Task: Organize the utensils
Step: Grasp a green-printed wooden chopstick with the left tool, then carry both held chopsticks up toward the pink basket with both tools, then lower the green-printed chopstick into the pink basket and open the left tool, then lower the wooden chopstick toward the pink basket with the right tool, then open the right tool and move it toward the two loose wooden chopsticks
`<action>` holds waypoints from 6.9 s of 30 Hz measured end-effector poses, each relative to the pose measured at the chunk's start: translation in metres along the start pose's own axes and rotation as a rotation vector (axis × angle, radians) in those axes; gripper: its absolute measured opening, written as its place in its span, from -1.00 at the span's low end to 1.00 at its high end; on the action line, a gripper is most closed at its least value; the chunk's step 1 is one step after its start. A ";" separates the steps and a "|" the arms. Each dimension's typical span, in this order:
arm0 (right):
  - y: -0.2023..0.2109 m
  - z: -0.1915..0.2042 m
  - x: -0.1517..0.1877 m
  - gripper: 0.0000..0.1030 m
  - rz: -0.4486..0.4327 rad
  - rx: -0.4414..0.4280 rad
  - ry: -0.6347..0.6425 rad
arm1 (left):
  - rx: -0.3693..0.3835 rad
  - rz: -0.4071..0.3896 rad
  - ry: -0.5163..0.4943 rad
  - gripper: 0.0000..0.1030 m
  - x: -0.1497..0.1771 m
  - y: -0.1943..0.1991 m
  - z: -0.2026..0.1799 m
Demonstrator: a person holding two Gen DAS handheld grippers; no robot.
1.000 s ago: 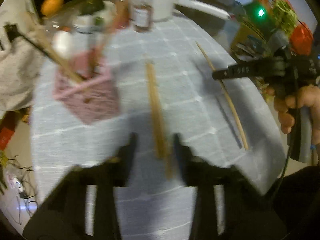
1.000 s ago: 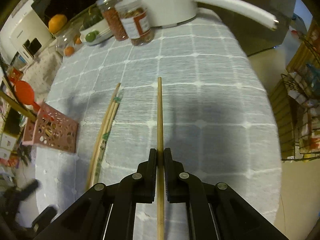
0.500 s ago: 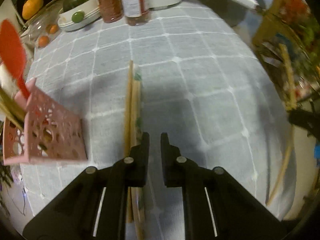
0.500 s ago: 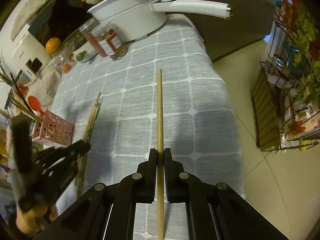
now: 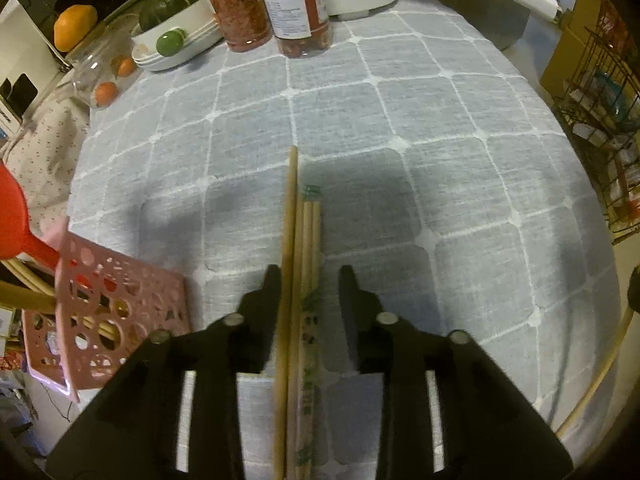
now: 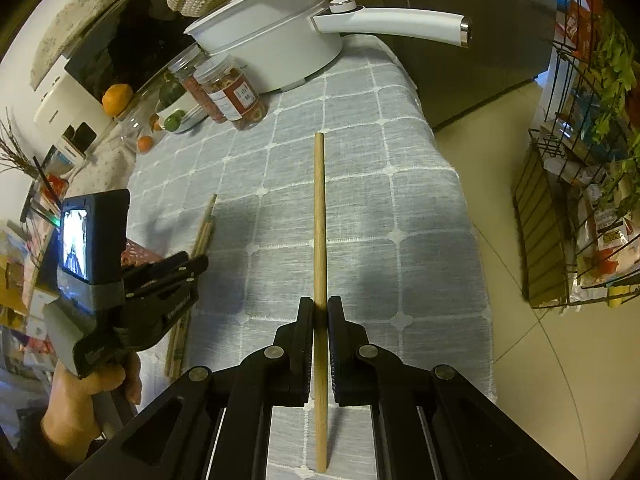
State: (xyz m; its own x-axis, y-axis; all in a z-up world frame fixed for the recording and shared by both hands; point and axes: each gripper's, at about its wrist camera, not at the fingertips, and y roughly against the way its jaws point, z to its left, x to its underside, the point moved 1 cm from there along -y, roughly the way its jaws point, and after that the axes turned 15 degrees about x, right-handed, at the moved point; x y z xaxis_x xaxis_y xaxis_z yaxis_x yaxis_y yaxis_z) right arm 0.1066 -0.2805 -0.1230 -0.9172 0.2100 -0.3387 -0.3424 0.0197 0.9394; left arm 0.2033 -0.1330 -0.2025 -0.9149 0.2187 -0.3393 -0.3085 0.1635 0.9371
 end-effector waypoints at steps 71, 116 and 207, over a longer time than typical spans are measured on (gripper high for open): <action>0.114 0.085 0.008 -0.87 -0.345 -0.023 0.145 | 0.318 -0.507 -0.132 -0.89 0.063 0.210 0.042; 0.103 0.165 0.004 -0.87 -0.348 -0.072 0.195 | 0.164 -0.837 0.117 -0.89 0.026 0.154 0.142; -0.011 0.146 0.006 0.48 -0.297 0.061 0.262 | 0.186 -0.235 0.098 0.75 0.106 0.114 0.139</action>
State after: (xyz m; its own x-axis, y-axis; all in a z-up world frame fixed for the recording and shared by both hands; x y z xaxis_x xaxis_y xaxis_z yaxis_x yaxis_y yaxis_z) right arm 0.1345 -0.1365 -0.1276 -0.8037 -0.0694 -0.5910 -0.5950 0.1016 0.7973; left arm 0.1071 0.0423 -0.1433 -0.8478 0.0616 -0.5267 -0.4697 0.3737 0.7998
